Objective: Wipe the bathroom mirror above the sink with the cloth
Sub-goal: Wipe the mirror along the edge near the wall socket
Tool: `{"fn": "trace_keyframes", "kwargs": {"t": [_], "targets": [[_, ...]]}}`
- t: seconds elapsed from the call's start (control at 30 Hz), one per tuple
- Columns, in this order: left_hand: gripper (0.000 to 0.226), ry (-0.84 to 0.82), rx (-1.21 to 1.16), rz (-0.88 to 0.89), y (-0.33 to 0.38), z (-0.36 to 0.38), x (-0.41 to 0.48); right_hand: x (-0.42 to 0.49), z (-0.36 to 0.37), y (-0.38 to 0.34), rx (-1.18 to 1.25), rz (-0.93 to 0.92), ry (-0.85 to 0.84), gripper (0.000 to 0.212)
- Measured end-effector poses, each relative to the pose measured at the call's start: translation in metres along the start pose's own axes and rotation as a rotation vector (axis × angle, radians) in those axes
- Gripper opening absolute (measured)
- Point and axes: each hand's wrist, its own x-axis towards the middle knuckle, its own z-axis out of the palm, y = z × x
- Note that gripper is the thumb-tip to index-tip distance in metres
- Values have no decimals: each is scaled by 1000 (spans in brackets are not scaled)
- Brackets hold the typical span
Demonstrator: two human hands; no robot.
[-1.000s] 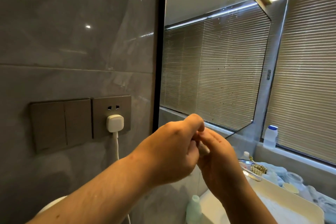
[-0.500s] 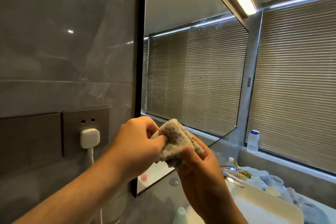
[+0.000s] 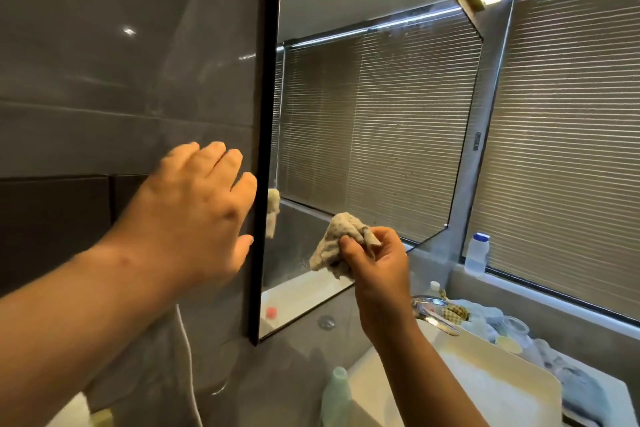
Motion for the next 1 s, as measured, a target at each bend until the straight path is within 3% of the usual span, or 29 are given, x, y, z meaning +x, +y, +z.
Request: {"fn": "trace_keyframes", "kwargs": {"t": [0.1, 0.33, 0.47, 0.57, 0.77, 1.0], "targets": [[93, -143, 142, 28, -11, 24, -9, 18, 10, 25, -179, -83, 34, 19], [85, -102, 299, 39, -10, 42, -14, 38, 35, 70, -470, -287, 16, 21], [88, -62, 311, 55, -13, 47, -13, 35, 34, 76, -384, -299, 4, 8], [89, -68, 307, 63, -13, 48, -13, 25, 41, 77, -264, -169, 18, 26], [91, -153, 406, 41, -1, 42, -4, -17, 65, 93, -301, -457, -73, 21], [110, -164, 371, 46, 14, 55, 11, 2, 51, 113, -353, -417, 89, 29]]}}
